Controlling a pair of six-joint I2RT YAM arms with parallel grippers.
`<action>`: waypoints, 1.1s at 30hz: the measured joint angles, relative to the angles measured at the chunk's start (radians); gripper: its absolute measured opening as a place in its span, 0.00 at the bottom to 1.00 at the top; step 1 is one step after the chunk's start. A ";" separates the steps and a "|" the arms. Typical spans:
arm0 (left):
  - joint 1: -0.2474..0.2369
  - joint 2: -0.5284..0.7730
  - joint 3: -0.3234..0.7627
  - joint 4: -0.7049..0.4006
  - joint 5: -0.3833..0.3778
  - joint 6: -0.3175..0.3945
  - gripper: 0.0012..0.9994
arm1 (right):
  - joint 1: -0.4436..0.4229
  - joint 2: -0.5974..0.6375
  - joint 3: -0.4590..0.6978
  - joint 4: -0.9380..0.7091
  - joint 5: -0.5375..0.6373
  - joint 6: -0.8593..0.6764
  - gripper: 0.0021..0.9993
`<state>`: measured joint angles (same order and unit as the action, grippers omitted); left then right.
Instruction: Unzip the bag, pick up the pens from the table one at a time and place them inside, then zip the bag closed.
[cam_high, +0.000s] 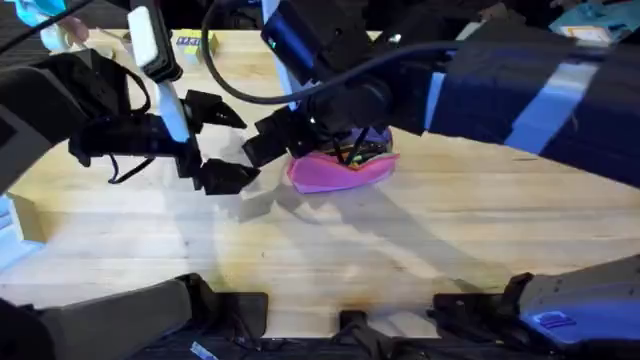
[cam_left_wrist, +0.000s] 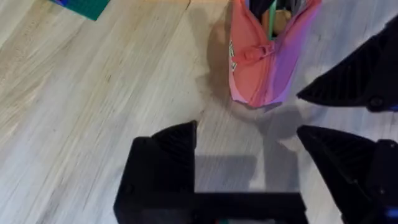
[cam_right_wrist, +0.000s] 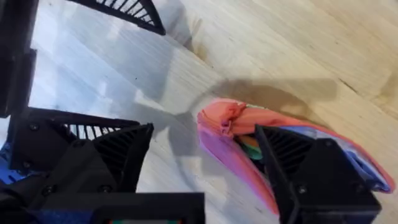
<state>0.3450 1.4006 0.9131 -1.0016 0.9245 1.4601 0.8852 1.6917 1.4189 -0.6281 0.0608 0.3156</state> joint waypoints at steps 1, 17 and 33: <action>0.000 0.000 0.000 0.000 0.000 0.000 0.99 | 0.001 0.001 0.000 0.000 0.002 0.002 1.00; 0.000 0.000 0.000 0.000 0.000 0.000 0.99 | 0.001 0.080 0.000 0.026 0.010 -0.015 0.99; 0.000 0.000 0.000 0.000 0.000 0.000 0.99 | -0.009 0.109 0.002 0.014 0.062 -0.032 0.33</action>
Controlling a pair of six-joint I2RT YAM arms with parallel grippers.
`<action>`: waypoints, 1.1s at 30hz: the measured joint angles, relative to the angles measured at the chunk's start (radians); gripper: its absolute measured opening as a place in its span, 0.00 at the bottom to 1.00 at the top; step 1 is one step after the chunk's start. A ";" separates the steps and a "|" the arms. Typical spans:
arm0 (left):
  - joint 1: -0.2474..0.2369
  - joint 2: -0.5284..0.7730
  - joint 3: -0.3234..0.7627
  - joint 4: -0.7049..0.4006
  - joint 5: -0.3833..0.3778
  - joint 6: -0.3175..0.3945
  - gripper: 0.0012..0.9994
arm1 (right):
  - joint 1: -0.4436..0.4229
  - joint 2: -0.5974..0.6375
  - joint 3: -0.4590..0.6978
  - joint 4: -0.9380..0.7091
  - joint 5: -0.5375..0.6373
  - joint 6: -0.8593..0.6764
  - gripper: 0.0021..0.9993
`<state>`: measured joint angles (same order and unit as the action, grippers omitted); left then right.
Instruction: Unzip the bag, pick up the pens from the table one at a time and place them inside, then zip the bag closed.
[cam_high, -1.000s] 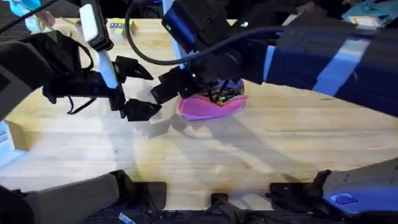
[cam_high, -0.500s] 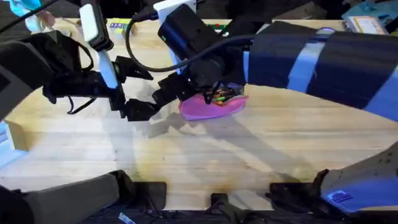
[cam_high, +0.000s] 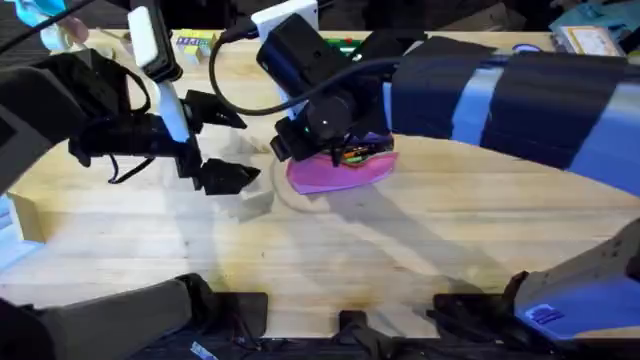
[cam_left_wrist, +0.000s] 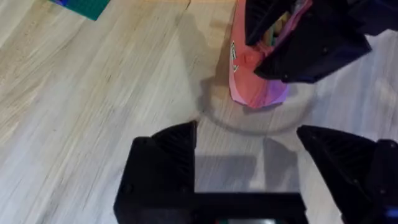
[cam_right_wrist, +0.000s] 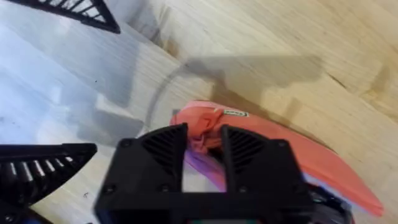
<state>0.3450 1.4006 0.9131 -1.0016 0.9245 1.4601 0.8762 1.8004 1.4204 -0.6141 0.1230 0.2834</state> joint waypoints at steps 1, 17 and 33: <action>0.000 0.000 0.000 0.000 0.000 0.000 0.99 | -0.001 0.000 0.000 -0.001 0.004 0.001 0.28; 0.000 0.000 0.000 0.000 0.000 0.000 0.99 | -0.003 -0.007 0.000 -0.003 0.011 0.000 0.03; 0.000 0.000 0.000 0.000 0.000 0.000 0.99 | 0.004 -0.077 0.000 -0.015 -0.018 -0.016 0.03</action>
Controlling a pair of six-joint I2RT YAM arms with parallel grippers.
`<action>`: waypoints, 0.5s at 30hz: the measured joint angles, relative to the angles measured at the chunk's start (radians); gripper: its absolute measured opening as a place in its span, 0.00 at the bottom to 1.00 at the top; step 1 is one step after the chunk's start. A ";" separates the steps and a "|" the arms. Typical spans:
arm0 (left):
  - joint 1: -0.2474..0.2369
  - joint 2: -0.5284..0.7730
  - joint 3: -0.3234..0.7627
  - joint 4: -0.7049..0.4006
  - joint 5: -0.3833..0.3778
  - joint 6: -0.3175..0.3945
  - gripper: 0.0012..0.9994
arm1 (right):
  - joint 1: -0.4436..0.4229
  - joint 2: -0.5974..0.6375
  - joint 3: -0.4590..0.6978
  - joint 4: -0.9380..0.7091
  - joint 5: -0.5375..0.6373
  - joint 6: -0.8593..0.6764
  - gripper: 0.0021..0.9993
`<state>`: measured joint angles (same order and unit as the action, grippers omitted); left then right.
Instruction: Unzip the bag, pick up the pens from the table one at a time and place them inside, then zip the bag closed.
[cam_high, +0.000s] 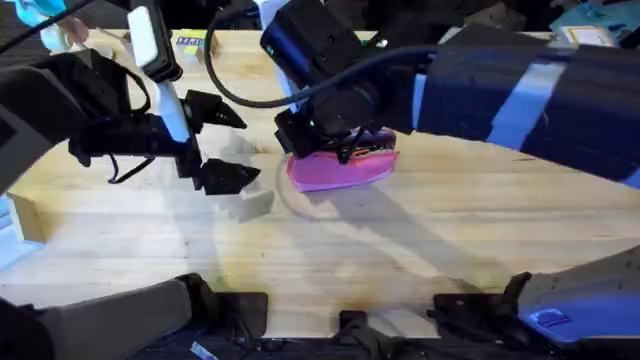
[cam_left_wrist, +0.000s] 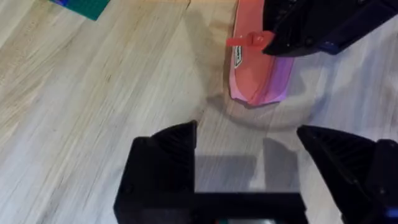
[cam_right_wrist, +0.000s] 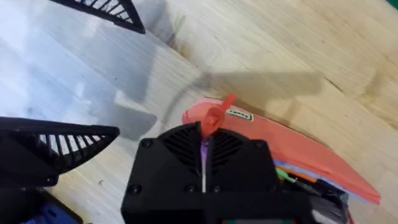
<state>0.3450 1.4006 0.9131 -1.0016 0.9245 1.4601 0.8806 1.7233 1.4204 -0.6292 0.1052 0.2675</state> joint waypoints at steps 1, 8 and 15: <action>0.000 0.000 0.000 0.000 0.000 0.000 0.99 | 0.000 0.000 0.000 0.000 0.003 -0.003 0.03; 0.000 0.000 0.000 -0.052 0.076 0.000 0.99 | 0.000 0.000 0.000 0.001 0.011 -0.003 0.03; 0.000 0.000 0.000 -0.103 0.138 0.000 0.99 | 0.000 0.000 0.000 0.001 0.011 -0.003 0.03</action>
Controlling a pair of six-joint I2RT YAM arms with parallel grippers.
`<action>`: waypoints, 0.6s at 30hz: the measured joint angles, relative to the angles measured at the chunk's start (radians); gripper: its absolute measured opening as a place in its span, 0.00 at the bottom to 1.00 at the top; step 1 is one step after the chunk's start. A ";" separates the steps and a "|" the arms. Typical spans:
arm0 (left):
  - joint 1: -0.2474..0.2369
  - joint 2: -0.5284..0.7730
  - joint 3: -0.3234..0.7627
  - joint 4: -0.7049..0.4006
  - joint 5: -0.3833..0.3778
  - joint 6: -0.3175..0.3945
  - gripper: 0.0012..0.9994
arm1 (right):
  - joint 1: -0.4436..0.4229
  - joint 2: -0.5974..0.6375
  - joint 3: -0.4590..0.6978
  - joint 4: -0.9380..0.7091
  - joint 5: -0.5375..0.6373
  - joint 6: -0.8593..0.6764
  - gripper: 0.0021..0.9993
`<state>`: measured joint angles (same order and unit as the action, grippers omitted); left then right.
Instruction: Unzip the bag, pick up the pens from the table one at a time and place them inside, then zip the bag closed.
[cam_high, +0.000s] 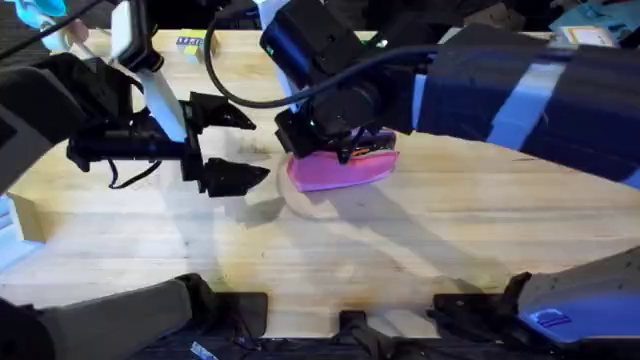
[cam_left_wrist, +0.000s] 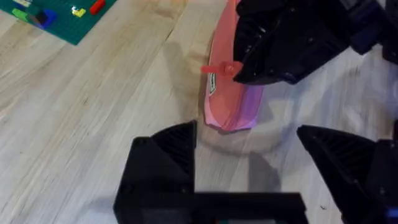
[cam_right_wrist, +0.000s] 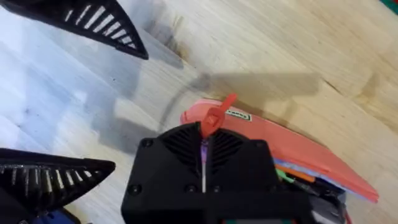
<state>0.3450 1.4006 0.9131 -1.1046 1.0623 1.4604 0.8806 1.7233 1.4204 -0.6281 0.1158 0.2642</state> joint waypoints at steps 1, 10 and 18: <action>0.000 0.000 0.000 0.000 0.002 0.000 0.99 | 0.000 0.000 0.000 0.000 0.000 0.000 0.03; 0.000 0.000 0.000 0.002 0.014 0.000 0.99 | 0.000 0.000 0.000 0.000 0.000 0.000 0.03; -0.004 0.000 0.000 0.014 -0.035 0.016 1.00 | 0.000 0.000 0.000 0.006 0.000 0.000 0.03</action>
<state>0.3414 1.4007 0.9131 -1.0901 1.0269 1.4766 0.8806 1.7233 1.4204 -0.6221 0.1162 0.2638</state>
